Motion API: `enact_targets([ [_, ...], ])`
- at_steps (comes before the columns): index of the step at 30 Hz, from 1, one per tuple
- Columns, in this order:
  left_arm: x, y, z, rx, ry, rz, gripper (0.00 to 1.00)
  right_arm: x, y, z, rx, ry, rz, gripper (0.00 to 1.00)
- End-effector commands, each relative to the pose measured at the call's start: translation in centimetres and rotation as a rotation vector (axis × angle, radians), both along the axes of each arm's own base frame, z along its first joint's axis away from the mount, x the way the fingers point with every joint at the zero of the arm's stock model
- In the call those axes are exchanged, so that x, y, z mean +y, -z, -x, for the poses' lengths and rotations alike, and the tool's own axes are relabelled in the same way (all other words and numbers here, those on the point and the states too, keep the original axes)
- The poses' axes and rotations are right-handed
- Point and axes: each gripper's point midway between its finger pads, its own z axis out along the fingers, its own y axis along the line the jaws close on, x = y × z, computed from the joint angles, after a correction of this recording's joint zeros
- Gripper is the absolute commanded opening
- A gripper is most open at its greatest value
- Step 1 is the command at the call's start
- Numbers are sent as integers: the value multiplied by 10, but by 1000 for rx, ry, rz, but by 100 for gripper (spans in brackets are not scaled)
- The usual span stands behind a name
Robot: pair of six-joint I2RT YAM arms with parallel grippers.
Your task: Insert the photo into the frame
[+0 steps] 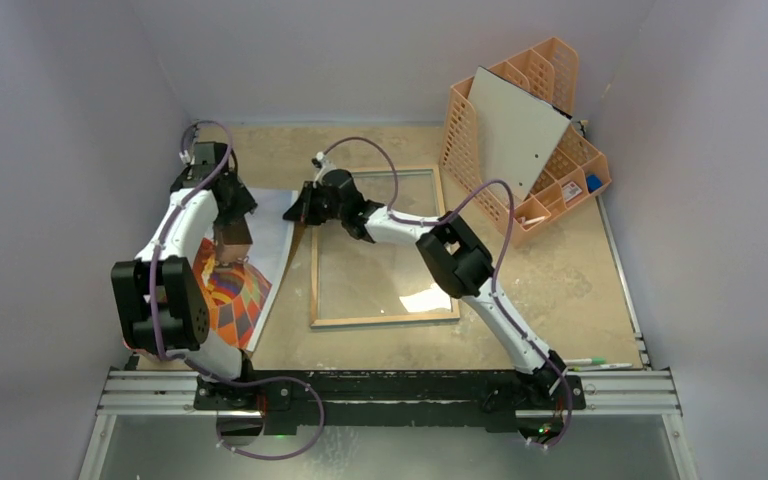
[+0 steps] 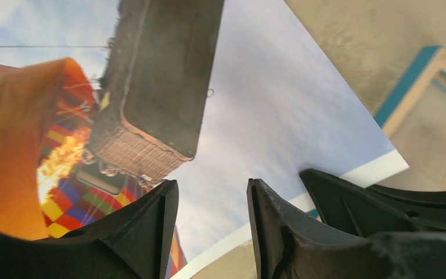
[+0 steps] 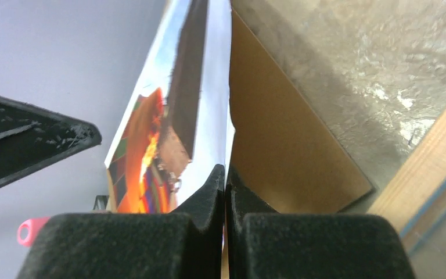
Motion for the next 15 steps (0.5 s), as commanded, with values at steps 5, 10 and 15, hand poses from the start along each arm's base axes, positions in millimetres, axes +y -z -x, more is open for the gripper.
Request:
enact_targets([
  [5, -23, -78, -16, -207, 61, 104, 63, -63, -203, -33, -286, 181, -174, 0],
  [10, -49, -96, -21, -265, 132, 227, 72, -116, -249, -40, -334, 317, -186, 0],
  [15, -68, -120, -29, -345, 182, 328, 75, -173, -292, -42, -296, 530, -211, 0],
])
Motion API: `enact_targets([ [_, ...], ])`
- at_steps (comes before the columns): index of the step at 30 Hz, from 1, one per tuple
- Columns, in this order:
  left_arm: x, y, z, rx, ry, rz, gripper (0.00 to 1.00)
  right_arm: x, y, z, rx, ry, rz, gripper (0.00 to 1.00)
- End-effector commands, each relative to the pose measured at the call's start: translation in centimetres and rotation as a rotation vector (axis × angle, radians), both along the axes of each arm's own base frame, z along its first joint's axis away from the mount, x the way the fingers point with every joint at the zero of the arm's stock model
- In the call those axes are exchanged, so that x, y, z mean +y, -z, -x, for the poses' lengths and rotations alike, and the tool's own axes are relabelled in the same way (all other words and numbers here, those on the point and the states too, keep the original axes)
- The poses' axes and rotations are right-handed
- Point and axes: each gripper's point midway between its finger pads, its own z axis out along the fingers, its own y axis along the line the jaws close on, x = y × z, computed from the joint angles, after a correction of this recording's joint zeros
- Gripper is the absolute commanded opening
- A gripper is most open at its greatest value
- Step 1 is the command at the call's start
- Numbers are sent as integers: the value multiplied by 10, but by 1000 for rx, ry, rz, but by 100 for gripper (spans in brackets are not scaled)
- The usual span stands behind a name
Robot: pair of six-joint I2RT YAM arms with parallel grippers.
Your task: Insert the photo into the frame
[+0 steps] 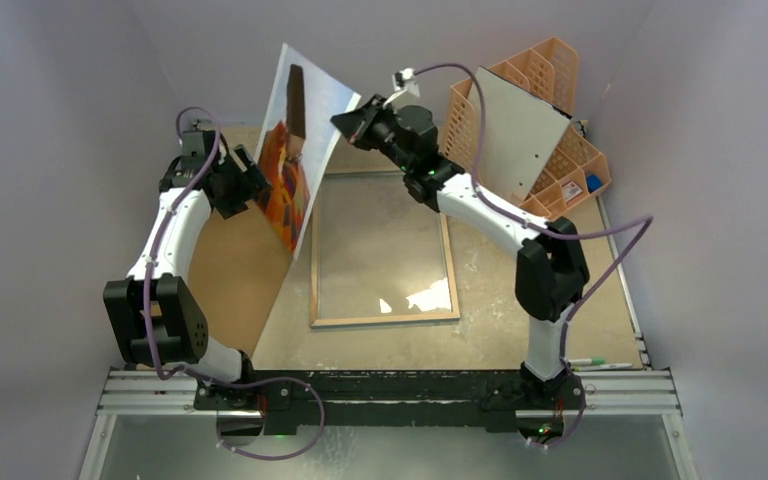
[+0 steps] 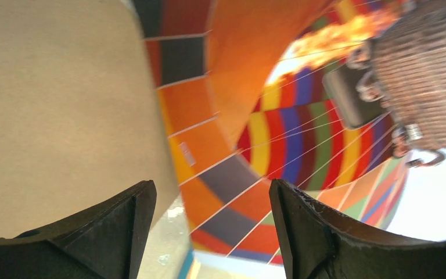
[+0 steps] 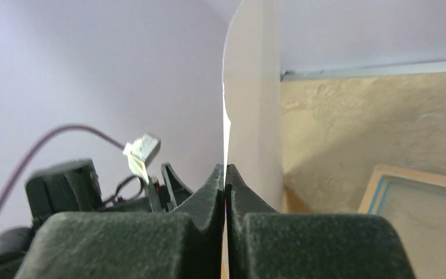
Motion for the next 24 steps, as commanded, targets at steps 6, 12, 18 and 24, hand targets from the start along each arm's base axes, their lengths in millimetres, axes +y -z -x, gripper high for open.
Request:
enact_targets([
  [6, -52, -97, -32, -337, 212, 215, 75, -91, -45, -9, 197, 443, -89, 0],
  [12, -67, -81, -16, -263, 182, 301, 75, -110, -60, -5, 274, 529, -182, 0],
  [18, -103, -92, 19, -207, -9, 806, 77, -112, -91, -16, 248, 572, -229, 0],
  [24, -111, -109, 30, -130, -154, 1027, 81, -111, -88, -20, 249, 584, -243, 0],
])
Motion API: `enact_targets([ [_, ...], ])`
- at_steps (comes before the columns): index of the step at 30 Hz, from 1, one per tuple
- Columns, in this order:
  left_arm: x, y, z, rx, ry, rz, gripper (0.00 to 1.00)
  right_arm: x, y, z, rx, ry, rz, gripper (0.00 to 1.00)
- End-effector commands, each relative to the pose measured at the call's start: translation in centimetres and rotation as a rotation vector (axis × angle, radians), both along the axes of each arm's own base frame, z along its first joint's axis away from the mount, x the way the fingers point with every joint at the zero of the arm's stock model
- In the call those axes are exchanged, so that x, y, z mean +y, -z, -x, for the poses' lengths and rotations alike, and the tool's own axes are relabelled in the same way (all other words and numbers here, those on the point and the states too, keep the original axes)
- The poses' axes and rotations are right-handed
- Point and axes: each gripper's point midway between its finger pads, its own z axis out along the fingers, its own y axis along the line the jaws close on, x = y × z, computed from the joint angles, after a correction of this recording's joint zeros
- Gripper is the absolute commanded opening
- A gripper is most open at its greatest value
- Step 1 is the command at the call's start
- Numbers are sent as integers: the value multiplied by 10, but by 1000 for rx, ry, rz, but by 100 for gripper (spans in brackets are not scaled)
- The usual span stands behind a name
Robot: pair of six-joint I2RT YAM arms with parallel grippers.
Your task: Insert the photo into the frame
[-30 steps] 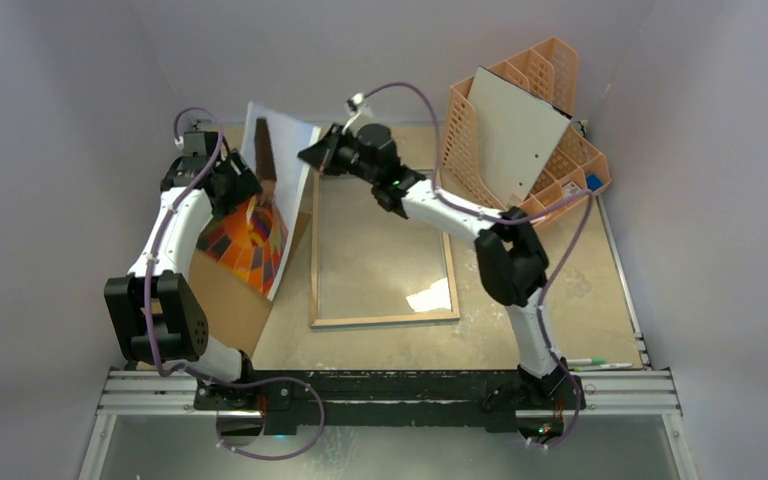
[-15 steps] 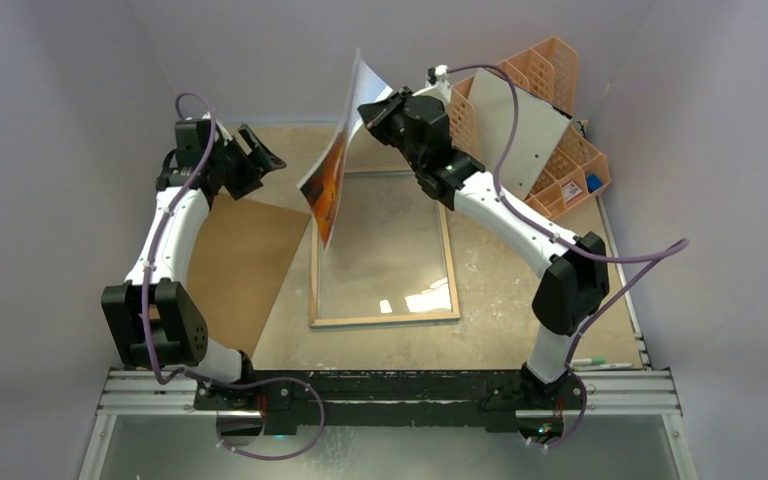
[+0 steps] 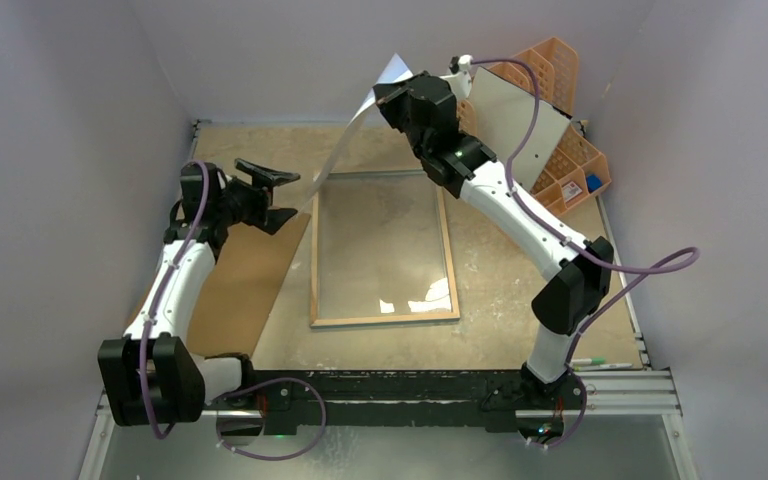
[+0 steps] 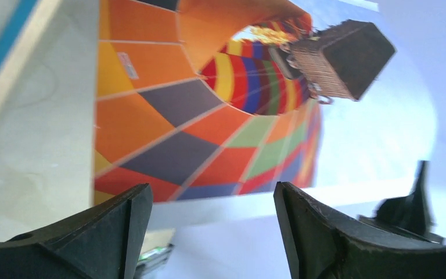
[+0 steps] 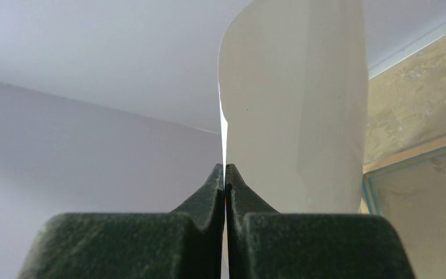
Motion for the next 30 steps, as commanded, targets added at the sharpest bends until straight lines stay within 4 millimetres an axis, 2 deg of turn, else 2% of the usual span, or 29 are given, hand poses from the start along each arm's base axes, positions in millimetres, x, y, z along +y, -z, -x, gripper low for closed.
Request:
enact_targets([
  [1, -14, -53, -9, 1, -47, 240, 82, -5, -14, -3, -25, 47, -47, 0],
  [9, -17, -47, 1, 162, -121, 313, 86, -2, -5, -9, -22, 54, -29, 0],
  [12, -40, -56, 4, 222, -112, 400, 89, -3, -10, -14, -50, 74, -24, 0],
  [16, -62, -70, 1, 226, -128, 400, 90, -1, -3, -17, -38, 76, -13, 0],
  [20, -58, -60, -10, 257, -202, 429, 90, -2, 0, -15, -40, 73, -9, 0],
  [25, -52, -52, -37, 239, -286, 471, 90, -4, 1, -7, -53, 55, -24, 0],
  [30, -69, -35, -50, 300, -244, 423, 89, -6, 4, 0, -44, 42, -30, 0],
])
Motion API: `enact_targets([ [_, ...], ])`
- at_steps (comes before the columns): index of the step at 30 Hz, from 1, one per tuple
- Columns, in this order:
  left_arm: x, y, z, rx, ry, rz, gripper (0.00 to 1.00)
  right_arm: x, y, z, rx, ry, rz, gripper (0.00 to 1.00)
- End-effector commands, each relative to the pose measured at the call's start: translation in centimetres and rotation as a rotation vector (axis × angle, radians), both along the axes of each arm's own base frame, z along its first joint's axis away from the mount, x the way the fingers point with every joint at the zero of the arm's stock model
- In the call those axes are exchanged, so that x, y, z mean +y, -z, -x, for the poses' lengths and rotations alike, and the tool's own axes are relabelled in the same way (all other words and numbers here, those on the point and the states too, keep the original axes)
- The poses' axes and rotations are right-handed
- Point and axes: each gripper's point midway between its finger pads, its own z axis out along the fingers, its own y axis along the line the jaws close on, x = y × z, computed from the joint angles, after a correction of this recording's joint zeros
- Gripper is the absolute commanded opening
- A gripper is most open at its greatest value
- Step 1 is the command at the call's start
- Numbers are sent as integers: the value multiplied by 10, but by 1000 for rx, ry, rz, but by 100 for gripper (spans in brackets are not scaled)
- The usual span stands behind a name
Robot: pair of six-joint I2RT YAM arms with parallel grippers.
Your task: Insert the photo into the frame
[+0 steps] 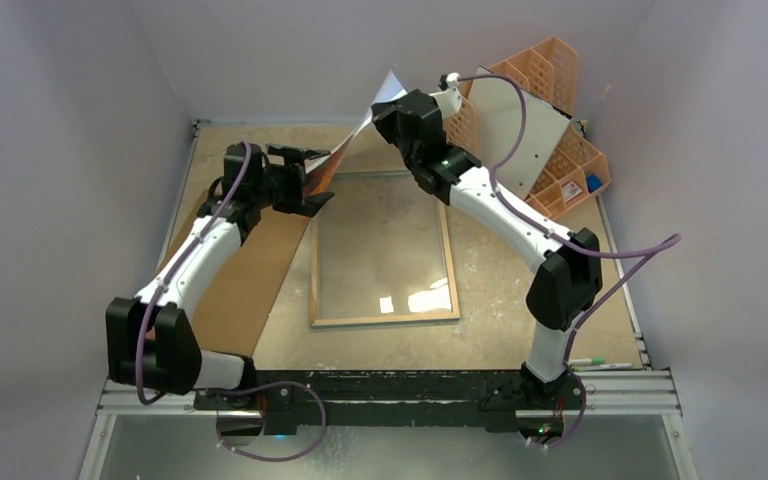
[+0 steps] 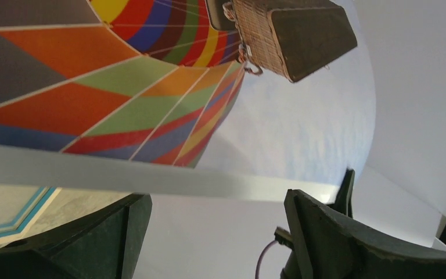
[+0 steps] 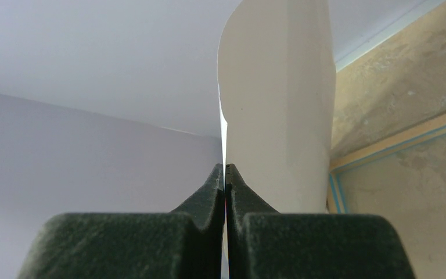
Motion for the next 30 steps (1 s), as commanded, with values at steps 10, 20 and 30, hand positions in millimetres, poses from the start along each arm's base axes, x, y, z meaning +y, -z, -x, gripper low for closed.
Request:
enact_targets([
  [10, 0, 35, -14, 270, -175, 113, 86, -19, -44, 27, -71, 7, -107, 0],
  [20, -14, 27, -18, 193, -121, 74, 99, -6, -35, 25, -41, -32, -132, 0],
  [30, -20, 32, -25, 200, -127, 98, 99, -4, -32, 30, -36, -60, -136, 0],
])
